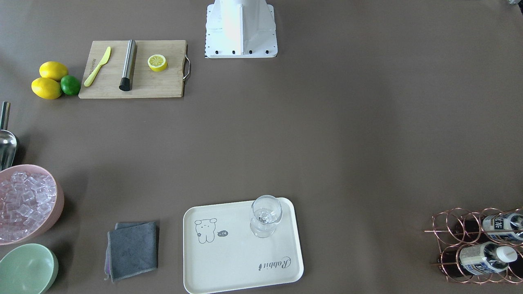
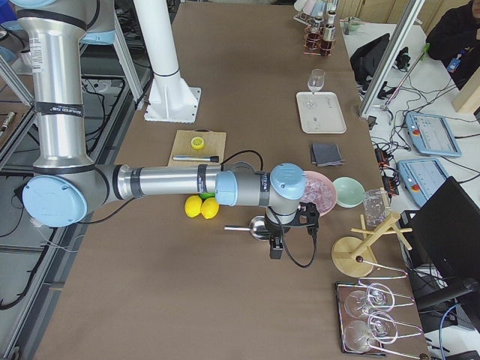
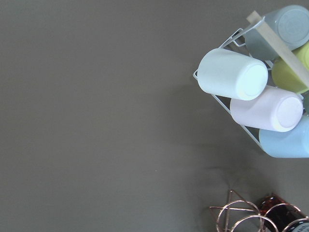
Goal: Take tea from basket to plate
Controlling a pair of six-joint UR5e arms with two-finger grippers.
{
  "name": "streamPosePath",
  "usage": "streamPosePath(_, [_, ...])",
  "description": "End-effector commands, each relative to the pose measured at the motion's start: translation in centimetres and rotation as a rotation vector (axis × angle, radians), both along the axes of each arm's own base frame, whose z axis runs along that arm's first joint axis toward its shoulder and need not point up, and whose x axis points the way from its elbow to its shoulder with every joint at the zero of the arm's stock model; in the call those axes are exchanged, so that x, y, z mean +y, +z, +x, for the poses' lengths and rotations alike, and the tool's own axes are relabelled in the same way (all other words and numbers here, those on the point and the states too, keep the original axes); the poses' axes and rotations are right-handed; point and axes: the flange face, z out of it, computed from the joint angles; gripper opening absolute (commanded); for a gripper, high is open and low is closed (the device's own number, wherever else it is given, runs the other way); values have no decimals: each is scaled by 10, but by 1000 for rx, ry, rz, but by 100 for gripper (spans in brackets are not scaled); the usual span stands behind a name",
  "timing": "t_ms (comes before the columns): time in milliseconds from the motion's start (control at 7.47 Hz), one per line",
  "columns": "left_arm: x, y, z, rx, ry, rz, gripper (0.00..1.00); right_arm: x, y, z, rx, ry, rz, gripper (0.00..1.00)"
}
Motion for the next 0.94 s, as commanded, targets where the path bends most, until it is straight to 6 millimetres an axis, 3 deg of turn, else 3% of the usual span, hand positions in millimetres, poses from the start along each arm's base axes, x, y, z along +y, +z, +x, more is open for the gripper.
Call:
streamPosePath(0, [-25,-1,-1,30,-172,-167,99,1,-3,2,0,11,-3,100])
streamPosePath(268, [-26,-13,6,19,-174,-162,99,0,-4,2,4,12,0,100])
streamPosePath(402, [-7,-21,-8,43,-201,-124,99,1,-3,2,9,11,0,100])
streamPosePath(536, [3,-36,-8,52,-205,-103,99,1,-3,3,10,11,1,100])
streamPosePath(804, [-15,-47,20,53,-179,-187,99,1,-3,2,10,11,0,100])
